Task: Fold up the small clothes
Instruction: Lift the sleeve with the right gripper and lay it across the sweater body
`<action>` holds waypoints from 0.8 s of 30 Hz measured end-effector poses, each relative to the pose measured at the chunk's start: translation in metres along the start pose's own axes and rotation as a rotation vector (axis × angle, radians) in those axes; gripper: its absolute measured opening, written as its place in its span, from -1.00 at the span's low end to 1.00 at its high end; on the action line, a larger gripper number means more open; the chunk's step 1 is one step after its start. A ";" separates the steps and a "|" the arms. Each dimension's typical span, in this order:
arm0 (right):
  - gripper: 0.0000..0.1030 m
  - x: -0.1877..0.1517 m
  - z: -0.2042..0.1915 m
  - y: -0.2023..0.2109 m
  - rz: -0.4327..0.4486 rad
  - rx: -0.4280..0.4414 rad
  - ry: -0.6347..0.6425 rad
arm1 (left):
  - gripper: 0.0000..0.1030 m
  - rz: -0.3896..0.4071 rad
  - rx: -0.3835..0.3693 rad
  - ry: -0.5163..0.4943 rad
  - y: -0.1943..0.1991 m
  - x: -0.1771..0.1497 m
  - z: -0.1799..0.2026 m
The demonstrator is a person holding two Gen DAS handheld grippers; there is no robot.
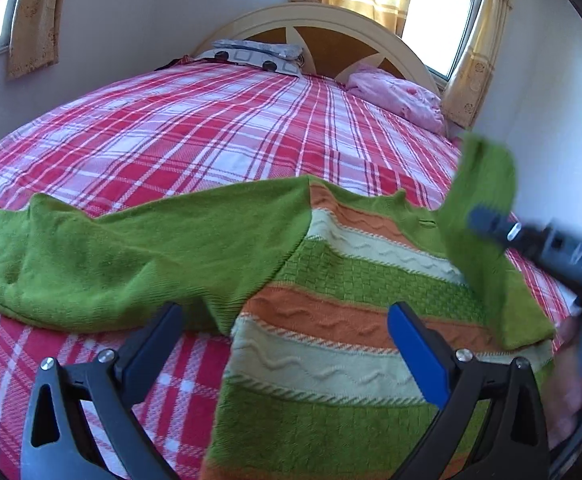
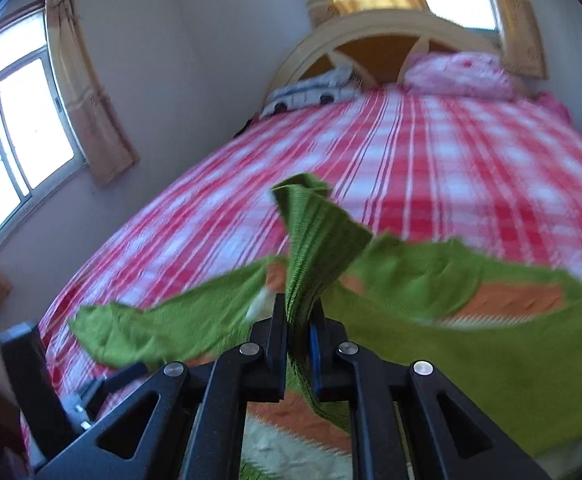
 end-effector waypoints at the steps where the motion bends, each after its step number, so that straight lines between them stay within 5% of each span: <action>1: -0.40 -0.009 0.001 -0.008 -0.042 -0.023 0.007 | 1.00 -0.001 -0.010 -0.008 0.001 0.000 0.001; 2: 0.26 -0.022 0.003 -0.014 -0.092 -0.043 0.020 | 1.00 -0.008 -0.017 -0.018 0.002 0.000 0.002; 3: 0.46 -0.032 0.006 -0.016 -0.132 -0.058 0.030 | 1.00 -0.016 -0.019 -0.027 0.002 -0.001 0.003; 7: 0.48 -0.062 0.028 0.016 -0.139 -0.073 0.049 | 0.96 -0.060 -0.056 -0.070 0.000 -0.003 0.014; 11: 0.48 -0.081 0.056 0.060 -0.086 -0.169 0.041 | 0.59 -0.141 -0.117 -0.109 -0.012 -0.004 0.034; 16: 0.48 -0.095 0.070 0.090 -0.003 -0.232 0.060 | 0.20 -0.200 -0.087 -0.139 -0.038 0.001 0.043; 24: 0.49 -0.105 0.083 0.104 0.059 -0.216 -0.018 | 0.06 -0.235 -0.129 -0.140 -0.060 0.008 0.050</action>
Point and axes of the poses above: each gripper's, at about its wrist camera, not at the fingertips, and y roughly against the way its jaws point, z to its right, x to its top, the point moved 2 cm from there along -y, roughly the way its jaws point, and after that the axes turned 1 degree about x, right-handed, at the moved point
